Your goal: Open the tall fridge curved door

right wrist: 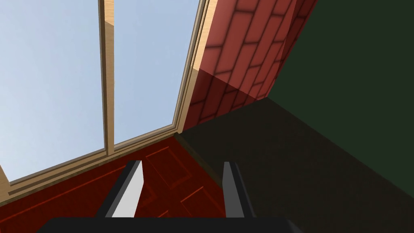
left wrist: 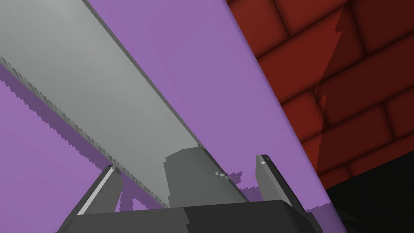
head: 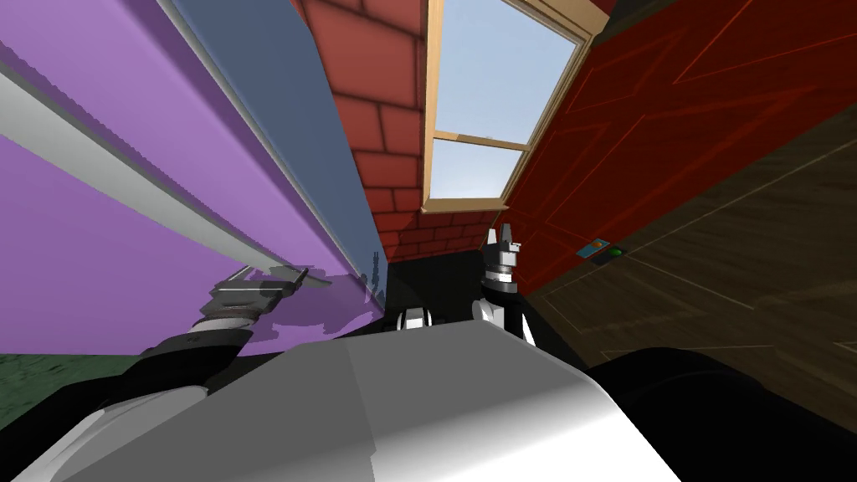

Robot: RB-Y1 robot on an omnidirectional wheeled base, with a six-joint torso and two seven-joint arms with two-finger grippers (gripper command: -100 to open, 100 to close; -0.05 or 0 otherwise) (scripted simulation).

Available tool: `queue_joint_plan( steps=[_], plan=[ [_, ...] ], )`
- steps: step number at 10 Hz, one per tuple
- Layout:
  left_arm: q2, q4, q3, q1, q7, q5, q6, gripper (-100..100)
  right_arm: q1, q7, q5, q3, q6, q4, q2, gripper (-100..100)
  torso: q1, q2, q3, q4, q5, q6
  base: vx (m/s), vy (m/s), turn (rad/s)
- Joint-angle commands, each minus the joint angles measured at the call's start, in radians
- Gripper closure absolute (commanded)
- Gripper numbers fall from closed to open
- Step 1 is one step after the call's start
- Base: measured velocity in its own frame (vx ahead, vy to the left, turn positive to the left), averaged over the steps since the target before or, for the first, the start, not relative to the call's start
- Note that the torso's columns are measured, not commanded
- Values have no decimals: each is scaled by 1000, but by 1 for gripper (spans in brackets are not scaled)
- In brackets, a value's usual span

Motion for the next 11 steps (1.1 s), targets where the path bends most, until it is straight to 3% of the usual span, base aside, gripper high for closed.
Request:
queue_joint_plan(
  steps=[1,4,6,7,11],
  plan=[
    [22,-1,-4,1,-6,15,-13,100,0,0,0,0,0,0,0,0,-4,1,2,-1,1,2,-137,82,-146],
    [45,-1,-13,3,-13,31,-23,100,-1,0,0,0,0,0,0,0,0,8,5,2,-1,-2,-248,98,-125],
    [89,-1,-30,7,-25,62,-42,100,-1,0,0,0,0,0,0,0,2,4,2,2,-2,-5,-341,102,-164],
    [89,-1,-30,7,-25,62,-42,100,-1,0,0,0,0,0,0,0,3,4,2,3,-2,-3,-296,104,-132],
    [157,-1,-56,14,-44,108,-70,100,-1,0,0,0,0,0,0,0,4,-1,-2,3,-2,-7,-308,110,-147]
  ],
)
